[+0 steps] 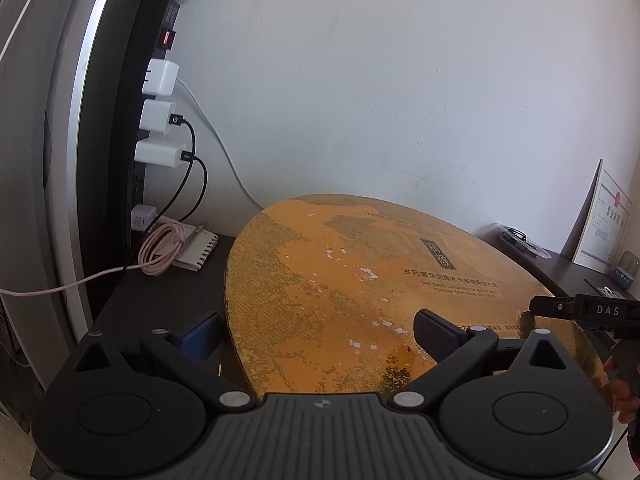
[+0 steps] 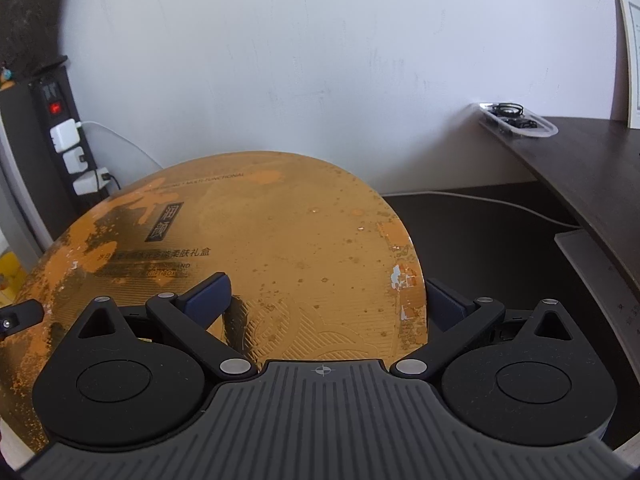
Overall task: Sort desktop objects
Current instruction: 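Lift the gold lid off the wall and tilt it flat with both grippers, then carry the held lid over the open gold box with both grippers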
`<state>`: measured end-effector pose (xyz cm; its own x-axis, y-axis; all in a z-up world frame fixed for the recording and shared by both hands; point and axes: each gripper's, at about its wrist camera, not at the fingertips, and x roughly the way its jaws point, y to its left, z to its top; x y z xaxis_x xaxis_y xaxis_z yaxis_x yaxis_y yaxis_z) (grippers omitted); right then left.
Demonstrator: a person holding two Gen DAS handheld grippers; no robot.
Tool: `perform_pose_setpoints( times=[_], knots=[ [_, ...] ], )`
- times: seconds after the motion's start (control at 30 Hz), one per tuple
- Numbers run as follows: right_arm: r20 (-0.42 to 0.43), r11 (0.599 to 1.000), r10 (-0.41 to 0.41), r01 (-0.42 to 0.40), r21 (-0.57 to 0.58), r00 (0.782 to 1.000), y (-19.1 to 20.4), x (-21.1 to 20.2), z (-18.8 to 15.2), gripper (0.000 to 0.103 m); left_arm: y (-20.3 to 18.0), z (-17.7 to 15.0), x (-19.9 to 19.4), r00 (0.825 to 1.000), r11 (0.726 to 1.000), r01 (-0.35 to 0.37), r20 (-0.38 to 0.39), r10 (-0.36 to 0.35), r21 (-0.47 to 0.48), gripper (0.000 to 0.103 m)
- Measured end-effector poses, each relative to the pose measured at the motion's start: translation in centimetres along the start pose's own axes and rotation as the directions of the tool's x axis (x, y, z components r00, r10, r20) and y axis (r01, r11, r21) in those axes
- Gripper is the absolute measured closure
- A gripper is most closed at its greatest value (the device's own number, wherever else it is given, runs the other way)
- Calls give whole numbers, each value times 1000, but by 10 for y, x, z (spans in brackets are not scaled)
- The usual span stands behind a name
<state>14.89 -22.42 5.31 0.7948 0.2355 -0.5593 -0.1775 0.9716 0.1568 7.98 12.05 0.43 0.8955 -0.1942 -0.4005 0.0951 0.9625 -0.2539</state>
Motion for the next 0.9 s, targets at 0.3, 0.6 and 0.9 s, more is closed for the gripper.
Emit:
perform_pose_setpoints(
  times=[0.3, 0.6, 0.9],
  knots=[
    [-21, 1000, -11, 11, -8, 1000, 1, 10, -3, 0, 2, -7, 12, 1000, 1000, -7, -29, 7, -20, 3],
    [-41, 1000, -17, 17, 5, 999, -4, 16, -4, 0, 0, -9, 22, 999, 1000, -12, -50, 11, -20, 3],
    [-65, 1000, -15, 16, 7, 998, -6, 23, -4, 0, 2, -13, 27, 997, 1000, -23, -67, 22, -17, 3]
  ],
)
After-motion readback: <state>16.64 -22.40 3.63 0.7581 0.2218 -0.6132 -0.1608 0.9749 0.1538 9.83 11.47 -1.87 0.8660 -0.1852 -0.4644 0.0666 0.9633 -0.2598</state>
